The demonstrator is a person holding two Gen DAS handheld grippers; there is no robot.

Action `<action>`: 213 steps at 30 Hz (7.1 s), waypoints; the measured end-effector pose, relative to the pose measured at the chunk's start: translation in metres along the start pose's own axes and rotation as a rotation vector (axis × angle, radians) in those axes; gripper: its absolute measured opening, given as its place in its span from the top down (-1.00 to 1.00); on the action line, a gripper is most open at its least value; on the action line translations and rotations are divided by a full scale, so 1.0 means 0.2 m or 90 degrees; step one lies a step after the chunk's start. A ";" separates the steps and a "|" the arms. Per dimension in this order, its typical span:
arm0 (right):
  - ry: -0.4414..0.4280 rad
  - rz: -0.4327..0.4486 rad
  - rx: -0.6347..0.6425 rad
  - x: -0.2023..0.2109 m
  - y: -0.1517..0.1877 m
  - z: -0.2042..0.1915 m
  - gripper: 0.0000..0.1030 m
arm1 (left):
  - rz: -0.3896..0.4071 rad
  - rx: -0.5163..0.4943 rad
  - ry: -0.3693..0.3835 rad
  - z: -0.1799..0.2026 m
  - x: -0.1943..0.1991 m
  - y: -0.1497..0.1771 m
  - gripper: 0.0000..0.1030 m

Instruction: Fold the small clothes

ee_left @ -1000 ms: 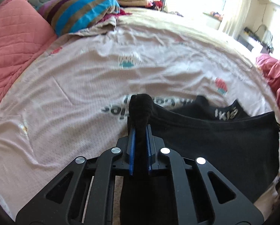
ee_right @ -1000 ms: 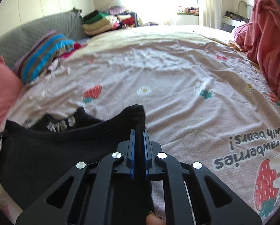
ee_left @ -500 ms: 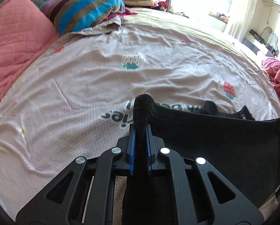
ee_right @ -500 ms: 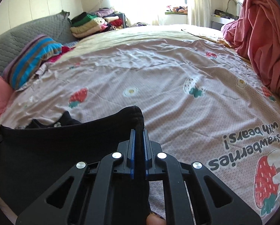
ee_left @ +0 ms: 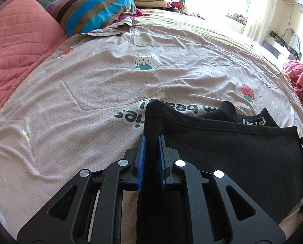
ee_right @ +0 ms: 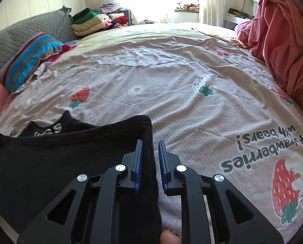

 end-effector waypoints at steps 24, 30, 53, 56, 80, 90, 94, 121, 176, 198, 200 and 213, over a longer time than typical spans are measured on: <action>-0.124 -0.046 0.131 0.39 0.33 -0.30 0.04 | 0.034 -0.024 0.055 0.18 0.39 0.17 -0.02; -0.118 -0.068 0.167 0.41 0.45 -0.33 -0.02 | 0.011 -0.039 0.073 0.26 0.37 0.27 -0.12; -0.067 -0.133 0.140 0.38 0.67 -0.17 -0.11 | -0.034 -0.046 0.088 0.33 0.32 0.50 -0.20; -0.066 -0.133 0.139 0.39 0.67 -0.17 -0.13 | -0.034 -0.050 0.085 0.33 0.33 0.50 -0.24; -0.063 -0.107 0.138 0.53 0.67 -0.18 -0.61 | -0.024 -0.046 0.094 0.34 0.47 0.56 -0.55; -0.076 -0.083 0.145 0.60 0.66 -0.21 -0.87 | -0.016 -0.045 0.097 0.35 0.54 0.57 -0.81; -0.080 -0.073 0.146 0.63 0.65 -0.22 -0.89 | -0.013 -0.047 0.092 0.35 0.56 0.57 -0.81; -0.139 -0.043 0.206 0.78 0.68 -0.49 -0.91 | 0.006 -0.014 0.054 0.19 0.65 0.60 -0.81; -0.088 -0.018 0.527 0.29 1.11 -1.53 -0.91 | -0.034 0.060 0.019 -0.30 0.24 0.40 -0.81; -0.154 0.097 0.507 0.42 0.96 -1.53 0.66 | -0.059 0.150 0.178 -0.11 0.05 0.10 -0.81; -0.169 0.096 0.493 0.44 0.94 -1.51 0.67 | -0.068 0.163 0.222 -0.06 0.03 0.09 -0.81; -0.202 0.129 0.395 0.61 0.77 -1.31 0.71 | -0.043 0.144 0.327 0.30 0.14 -0.04 0.43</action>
Point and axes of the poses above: each gripper's, at about its wrist camera, not at the fingertips, and x roughly against the way its jaws point, z to its right, y to its underside, the point moved 9 cm from there along -x, roughly the way its jaws point, and after that the axes turned 12 degrees about -x, right-handed, at the moved point
